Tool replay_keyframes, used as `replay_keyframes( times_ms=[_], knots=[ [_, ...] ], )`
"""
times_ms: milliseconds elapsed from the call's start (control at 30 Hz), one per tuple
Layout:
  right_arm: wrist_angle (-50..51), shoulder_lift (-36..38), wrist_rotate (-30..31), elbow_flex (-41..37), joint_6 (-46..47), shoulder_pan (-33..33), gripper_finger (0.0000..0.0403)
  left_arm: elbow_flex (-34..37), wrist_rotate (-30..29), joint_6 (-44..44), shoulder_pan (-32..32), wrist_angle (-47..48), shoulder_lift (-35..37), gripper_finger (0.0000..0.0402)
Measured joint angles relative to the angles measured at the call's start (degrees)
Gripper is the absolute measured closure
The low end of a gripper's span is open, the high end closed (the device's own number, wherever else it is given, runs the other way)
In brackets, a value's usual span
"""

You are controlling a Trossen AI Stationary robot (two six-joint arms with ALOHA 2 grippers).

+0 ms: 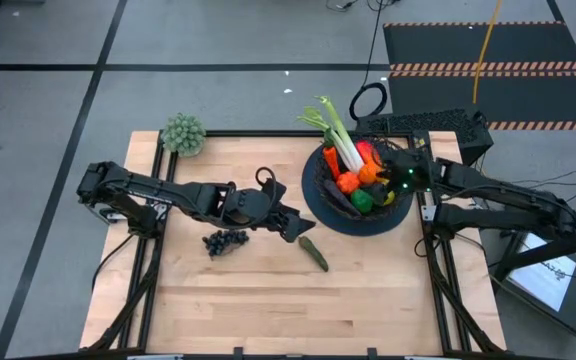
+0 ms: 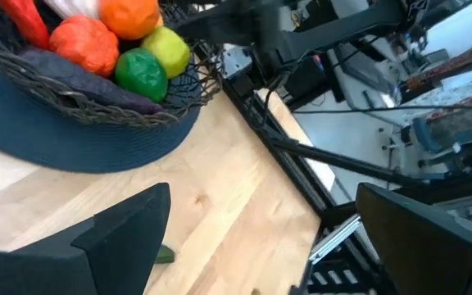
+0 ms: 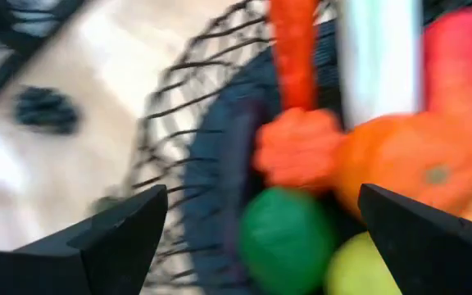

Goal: Build produce basket
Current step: Put the green pepper into the black woven basket

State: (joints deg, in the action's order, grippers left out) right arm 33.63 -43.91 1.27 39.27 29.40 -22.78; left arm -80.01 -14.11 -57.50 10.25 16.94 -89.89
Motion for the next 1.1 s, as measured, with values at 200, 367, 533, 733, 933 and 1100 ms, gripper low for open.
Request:
replay_keyframes(
  times_ms=[200, 367, 533, 733, 933, 1100],
  knots=[
    [-1.6, 2.3, -10.7, 0.1, 8.4, 3.3, 0.0007, 0.0, 3.0, 0.7, -2.0, 7.3, 0.0, 0.0014],
    [-9.1, 1.5, -11.9, 0.1, 12.4, 10.1, 0.0007, -0.1, 6.6, 2.7, -4.5, 15.8, 2.1, 0.0014],
    [-18.9, -1.9, -7.4, 0.1, 15.3, 18.3, 0.0007, -0.1, 10.8, 11.0, -6.8, 21.2, 4.0, 0.0014],
    [-23.8, -10.6, 0.1, 4.0, 15.8, 27.9, 0.0007, 0.0, 15.5, 18.5, -8.7, 29.4, 6.8, 0.0014],
    [-23.3, -21.5, 5.8, 11.2, 11.8, 33.8, 0.0007, -0.1, 15.9, 25.3, -8.7, 33.1, 8.6, 0.0014],
    [-23.2, -30.1, 9.5, 16.9, 13.0, 36.2, 0.0007, 0.2, 15.8, 30.1, -8.7, 36.9, 8.9, 0.0014]
  ],
)
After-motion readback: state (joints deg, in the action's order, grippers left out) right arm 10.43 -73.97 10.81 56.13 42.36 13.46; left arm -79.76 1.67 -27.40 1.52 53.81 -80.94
